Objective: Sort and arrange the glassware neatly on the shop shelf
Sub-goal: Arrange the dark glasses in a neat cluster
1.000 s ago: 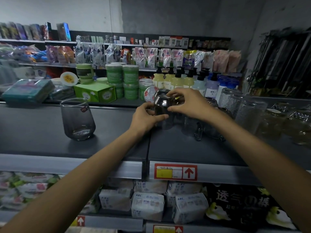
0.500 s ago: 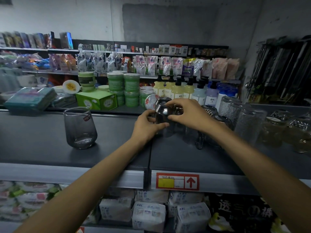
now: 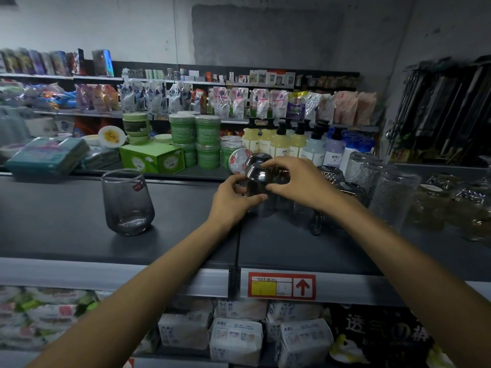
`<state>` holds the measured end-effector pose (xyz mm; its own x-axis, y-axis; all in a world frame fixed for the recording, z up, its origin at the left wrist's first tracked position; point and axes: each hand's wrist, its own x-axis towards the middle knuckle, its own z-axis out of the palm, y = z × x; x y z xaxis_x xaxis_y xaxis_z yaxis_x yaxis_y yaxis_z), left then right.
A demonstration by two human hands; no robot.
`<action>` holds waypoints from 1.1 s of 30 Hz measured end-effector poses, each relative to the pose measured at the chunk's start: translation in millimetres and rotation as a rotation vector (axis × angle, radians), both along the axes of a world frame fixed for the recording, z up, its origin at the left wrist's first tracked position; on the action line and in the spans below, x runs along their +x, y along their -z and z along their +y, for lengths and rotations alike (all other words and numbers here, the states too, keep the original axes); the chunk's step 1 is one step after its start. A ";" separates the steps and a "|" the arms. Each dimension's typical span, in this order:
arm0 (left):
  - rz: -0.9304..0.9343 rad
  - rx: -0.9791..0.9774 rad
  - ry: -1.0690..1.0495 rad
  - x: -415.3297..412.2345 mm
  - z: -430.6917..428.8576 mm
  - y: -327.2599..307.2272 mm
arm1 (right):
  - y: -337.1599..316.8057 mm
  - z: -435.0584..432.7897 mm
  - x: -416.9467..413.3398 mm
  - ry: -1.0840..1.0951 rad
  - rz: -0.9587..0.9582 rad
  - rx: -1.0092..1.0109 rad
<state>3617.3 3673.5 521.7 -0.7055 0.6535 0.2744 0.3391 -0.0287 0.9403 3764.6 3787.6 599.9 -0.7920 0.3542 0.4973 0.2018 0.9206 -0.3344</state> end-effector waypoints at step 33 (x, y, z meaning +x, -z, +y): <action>0.488 -0.201 -0.243 -92.1 -222.1 -52.6 | 59.5 -204.2 -147.8 -0.239 0.085 -0.679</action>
